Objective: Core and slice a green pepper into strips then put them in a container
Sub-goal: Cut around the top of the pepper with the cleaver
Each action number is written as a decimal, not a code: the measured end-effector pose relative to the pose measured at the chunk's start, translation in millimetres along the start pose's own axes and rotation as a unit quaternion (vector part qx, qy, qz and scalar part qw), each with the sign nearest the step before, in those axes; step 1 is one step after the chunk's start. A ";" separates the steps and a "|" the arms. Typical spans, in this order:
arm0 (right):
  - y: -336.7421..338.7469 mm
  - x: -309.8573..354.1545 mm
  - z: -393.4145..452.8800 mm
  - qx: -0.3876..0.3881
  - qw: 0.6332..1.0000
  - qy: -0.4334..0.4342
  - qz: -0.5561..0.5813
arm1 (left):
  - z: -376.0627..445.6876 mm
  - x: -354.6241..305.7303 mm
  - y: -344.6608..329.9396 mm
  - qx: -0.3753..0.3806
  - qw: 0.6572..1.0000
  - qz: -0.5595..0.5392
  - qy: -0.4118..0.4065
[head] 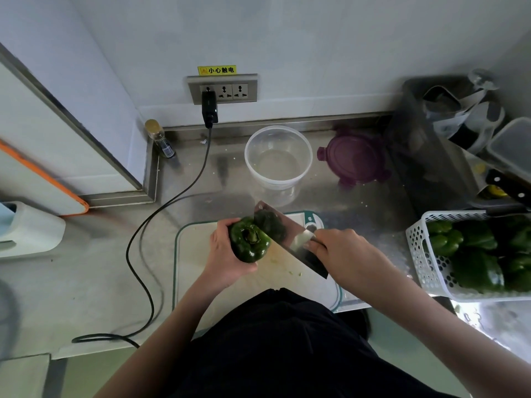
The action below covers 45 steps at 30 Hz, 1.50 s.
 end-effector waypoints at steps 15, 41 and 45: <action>-1.3 0.7 18.5 0.048 0.998 -0.013 0.026 | 4.7 -1.6 -0.3 0.001 1.000 0.000 -0.006; 4.9 14.2 -5.9 0.027 0.999 0.009 -0.043 | 3.8 9.3 1.7 -0.028 0.997 -0.057 0.044; 2.4 16.9 -3.5 0.024 0.999 0.002 -0.041 | 5.7 10.8 0.5 -0.026 0.997 -0.060 0.042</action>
Point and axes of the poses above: each hand's wrist, its own z-axis towards the middle knuckle, its own y-axis out of the back of the hand, x = y × z, the point moved 2 cm from there along z, towards the middle knuckle, and after that the axes turned 2 degrees about z, right-handed, at the moved point
